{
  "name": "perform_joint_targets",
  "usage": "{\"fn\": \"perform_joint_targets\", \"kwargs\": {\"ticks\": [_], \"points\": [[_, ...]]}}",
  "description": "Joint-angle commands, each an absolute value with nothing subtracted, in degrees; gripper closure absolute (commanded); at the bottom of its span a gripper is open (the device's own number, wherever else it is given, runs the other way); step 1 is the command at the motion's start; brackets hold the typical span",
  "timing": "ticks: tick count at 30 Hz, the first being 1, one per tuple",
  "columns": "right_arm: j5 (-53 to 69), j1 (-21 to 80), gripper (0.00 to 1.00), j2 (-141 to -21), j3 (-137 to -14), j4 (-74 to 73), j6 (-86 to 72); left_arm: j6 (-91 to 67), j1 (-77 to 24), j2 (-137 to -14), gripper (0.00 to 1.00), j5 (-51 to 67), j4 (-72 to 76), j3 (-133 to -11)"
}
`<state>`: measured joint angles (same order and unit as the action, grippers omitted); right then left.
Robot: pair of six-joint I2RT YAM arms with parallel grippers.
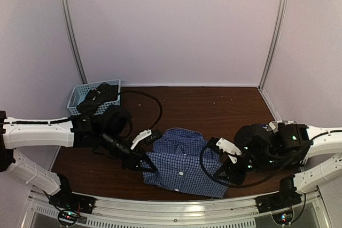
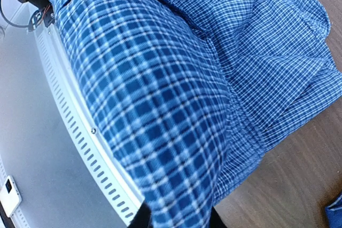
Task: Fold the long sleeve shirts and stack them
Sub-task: Fold the 2/3-rectangle-folded shirt at the center of the board.
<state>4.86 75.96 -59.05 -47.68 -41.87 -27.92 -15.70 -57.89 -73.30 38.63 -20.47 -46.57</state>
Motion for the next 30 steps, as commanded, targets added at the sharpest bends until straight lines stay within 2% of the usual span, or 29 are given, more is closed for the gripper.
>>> {"fn": "perform_joint_targets", "kwargs": {"ticks": [1,6,16,20,25,30], "points": [[11.5,67.1,0.77,-58.5,-49.6,-41.5,-19.6,-11.4,-52.6,-77.9,1.00,45.7,-22.2,-51.8],[16.5,56.9,0.74,-61.0,-49.0,-38.8,-15.1,-7.9,-50.4,-82.7,1.00,48.0,-25.3,-55.8],[21.7,50.0,0.70,-64.2,-47.2,-31.5,-14.5,-9.3,-45.9,-85.3,1.00,52.6,-22.1,-55.9],[23.7,48.7,0.64,-63.4,-46.1,-28.6,-14.1,-10.2,-44.9,-86.4,1.00,54.2,-20.0,-55.3],[24.8,46.9,0.49,-62.6,-43.0,-24.3,-15.0,-11.7,-44.3,-85.8,1.00,56.3,-16.7,-54.7],[24.6,45.1,0.44,-63.2,-41.7,-22.6,-15.7,-11.5,-43.6,-85.9,1.00,57.5,-16.0,-54.4]]}}
